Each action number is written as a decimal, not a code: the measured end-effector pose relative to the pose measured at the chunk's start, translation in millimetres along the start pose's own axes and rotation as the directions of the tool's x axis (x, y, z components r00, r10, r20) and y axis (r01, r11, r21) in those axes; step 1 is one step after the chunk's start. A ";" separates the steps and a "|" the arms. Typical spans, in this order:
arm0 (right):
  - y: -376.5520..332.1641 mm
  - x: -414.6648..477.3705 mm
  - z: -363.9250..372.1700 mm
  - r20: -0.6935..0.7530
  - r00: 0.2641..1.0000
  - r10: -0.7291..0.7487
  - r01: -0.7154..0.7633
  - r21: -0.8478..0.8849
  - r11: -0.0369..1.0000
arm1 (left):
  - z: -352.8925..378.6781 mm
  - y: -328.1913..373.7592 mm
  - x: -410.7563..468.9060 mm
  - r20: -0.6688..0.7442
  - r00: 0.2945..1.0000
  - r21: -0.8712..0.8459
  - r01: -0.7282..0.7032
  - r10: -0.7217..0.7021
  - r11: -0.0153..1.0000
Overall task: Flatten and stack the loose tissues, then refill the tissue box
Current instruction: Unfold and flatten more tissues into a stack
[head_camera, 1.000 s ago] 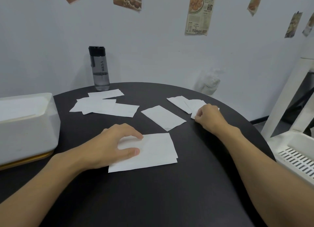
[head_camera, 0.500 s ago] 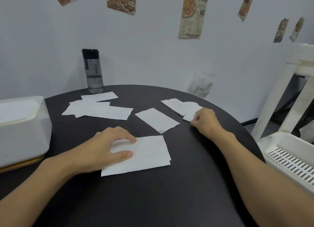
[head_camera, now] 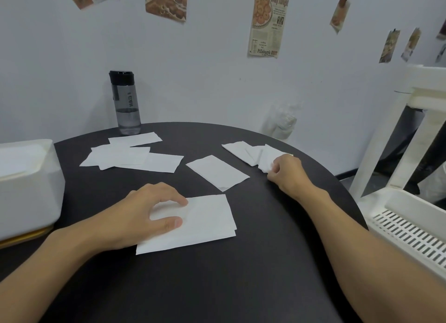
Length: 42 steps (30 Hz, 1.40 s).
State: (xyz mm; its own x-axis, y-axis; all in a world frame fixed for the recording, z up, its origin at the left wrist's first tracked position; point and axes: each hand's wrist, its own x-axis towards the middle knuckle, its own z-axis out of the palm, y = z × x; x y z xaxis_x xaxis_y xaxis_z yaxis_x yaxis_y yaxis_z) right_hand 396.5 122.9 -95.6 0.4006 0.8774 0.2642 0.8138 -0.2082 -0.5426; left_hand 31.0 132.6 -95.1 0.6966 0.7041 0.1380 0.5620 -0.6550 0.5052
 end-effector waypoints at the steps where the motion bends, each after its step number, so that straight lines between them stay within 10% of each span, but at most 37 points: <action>1: -1.0 -1.4 -0.6 -0.043 0.998 -0.050 0.051 0.007 0.999 | 0.0 -0.3 0.2 -0.001 1.000 -0.001 0.001 -0.001 1.000; 9: -56.2 -23.3 -15.5 -0.280 0.919 -0.277 0.346 0.243 0.906 | -4.6 6.2 -1.1 -0.071 0.997 -0.003 -0.003 0.003 1.000; 17: -105.6 -58.3 -6.3 0.130 0.882 -0.453 0.200 0.767 0.610 | -16.5 22.3 4.1 -0.570 0.809 -0.240 0.004 -0.144 0.971; 31: -109.7 -62.2 -4.6 0.363 0.816 -0.450 -0.122 0.869 0.480 | -28.0 36.2 -1.9 -0.405 0.885 -0.568 -0.047 -0.230 0.821; 42: -100.0 -61.0 12.0 0.369 0.829 -0.421 0.230 0.461 0.857 | -14.2 19.6 -2.1 -0.189 0.973 -0.124 0.111 -0.133 0.986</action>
State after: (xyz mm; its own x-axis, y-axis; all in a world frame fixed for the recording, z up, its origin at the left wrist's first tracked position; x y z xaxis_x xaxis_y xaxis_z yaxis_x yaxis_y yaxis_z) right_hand 285.7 95.4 -67.0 -0.1661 0.9741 0.1532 0.5951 0.2229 -0.7722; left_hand 34.2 122.1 -73.3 0.5185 0.8241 0.2281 0.5762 -0.5338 0.6189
